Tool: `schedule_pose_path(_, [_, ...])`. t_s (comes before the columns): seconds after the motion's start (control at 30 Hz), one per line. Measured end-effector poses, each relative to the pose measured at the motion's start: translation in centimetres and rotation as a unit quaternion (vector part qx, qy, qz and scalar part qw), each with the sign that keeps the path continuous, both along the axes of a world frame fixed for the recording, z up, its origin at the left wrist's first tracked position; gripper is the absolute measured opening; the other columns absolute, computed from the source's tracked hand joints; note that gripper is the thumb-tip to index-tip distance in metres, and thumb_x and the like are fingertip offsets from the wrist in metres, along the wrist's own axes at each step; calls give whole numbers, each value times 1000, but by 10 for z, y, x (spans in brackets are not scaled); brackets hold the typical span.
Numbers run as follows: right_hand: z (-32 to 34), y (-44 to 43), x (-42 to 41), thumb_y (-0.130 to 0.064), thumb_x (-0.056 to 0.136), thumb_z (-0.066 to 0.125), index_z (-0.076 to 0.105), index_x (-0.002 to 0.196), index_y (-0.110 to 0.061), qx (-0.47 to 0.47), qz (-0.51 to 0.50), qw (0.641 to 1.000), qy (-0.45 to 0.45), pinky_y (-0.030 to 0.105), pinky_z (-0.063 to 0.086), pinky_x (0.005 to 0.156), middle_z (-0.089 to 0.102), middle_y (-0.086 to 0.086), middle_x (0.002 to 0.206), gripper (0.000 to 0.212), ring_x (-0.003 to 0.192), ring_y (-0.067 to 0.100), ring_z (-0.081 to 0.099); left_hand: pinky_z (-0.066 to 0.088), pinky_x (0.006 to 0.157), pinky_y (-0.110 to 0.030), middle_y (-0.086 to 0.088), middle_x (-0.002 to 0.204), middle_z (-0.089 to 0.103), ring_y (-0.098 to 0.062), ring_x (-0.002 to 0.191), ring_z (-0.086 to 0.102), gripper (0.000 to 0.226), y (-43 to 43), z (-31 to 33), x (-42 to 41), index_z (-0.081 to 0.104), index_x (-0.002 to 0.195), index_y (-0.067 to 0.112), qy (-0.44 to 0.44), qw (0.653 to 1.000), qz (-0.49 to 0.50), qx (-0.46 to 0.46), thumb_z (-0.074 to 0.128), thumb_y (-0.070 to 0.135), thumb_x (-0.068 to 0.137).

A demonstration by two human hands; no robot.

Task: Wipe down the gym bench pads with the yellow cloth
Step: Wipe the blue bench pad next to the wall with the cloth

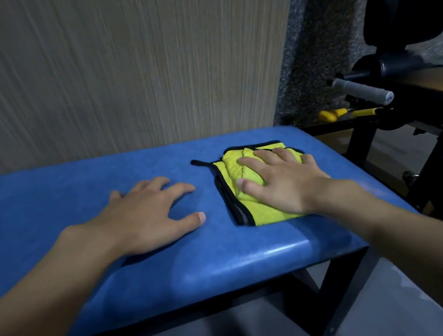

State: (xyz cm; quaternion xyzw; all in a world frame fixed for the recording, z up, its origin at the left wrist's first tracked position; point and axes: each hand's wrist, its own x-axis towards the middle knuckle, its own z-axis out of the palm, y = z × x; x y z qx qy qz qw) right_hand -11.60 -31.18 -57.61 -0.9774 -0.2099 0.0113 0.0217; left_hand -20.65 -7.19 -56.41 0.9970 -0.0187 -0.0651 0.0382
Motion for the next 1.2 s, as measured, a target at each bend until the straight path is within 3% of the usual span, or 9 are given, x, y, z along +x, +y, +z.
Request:
schedule_pose_path(0.27, [2, 50, 101, -77, 86, 14, 20, 151, -47, 4, -56, 998, -7, 64, 14, 108, 16, -8, 164, 72, 149, 29, 12, 22, 114, -49, 12, 163, 14, -14, 150, 13, 100, 6, -8, 2, 9, 149, 56, -13, 999, -20, 43, -3, 91, 56])
schedule_pose_path(0.47, [6, 63, 114, -75, 88, 11, 18, 153, -42, -2, -77, 997, 7, 66, 13, 110, 18, -4, 164, 73, 150, 33, 11, 20, 115, -48, 12, 163, 13, -14, 151, 11, 100, 7, -8, -1, 7, 149, 56, -13, 999, -23, 41, -6, 90, 56])
schedule_pose_path(0.7, [0, 43, 68, -72, 92, 11, 15, 154, -46, 8, -44, 999, 5, 65, 8, 113, 7, -6, 166, 67, 152, 28, 2, 23, 114, -51, 11, 162, 19, -15, 150, 17, 100, 5, -5, -2, 16, 148, 56, -12, 1000, -17, 17, 0, 92, 56])
schedule_pose_path(0.8, [-2, 28, 35, -72, 93, 11, 16, 153, -48, 11, -21, 1000, 1, 64, 6, 114, 7, -7, 166, 65, 153, 27, -1, 22, 115, -52, 9, 163, 20, -16, 151, 17, 90, 4, -4, -3, 21, 148, 55, -4, 1000, -8, 1, 14, 94, 68])
schedule_pose_path(0.93, [-1, 6, -14, -71, 94, 11, 16, 153, -48, 12, 10, 1000, -6, 63, 6, 115, 9, -6, 166, 64, 152, 26, 1, 23, 116, -52, 8, 162, 24, -17, 150, 22, 70, 2, -3, -7, 28, 151, 46, -20, 1000, -6, -6, 33, 78, 89])
schedule_pose_path(1.2, [-9, -20, -90, -78, 80, -3, 12, 150, -52, 13, 22, 999, -35, 61, 6, 117, 7, -9, 166, 76, 153, 22, -2, 32, 112, -49, 12, 155, 35, -14, 143, 34, 67, 2, 0, -17, 36, 149, 40, -28, 999, -17, -21, 38, 71, 90])
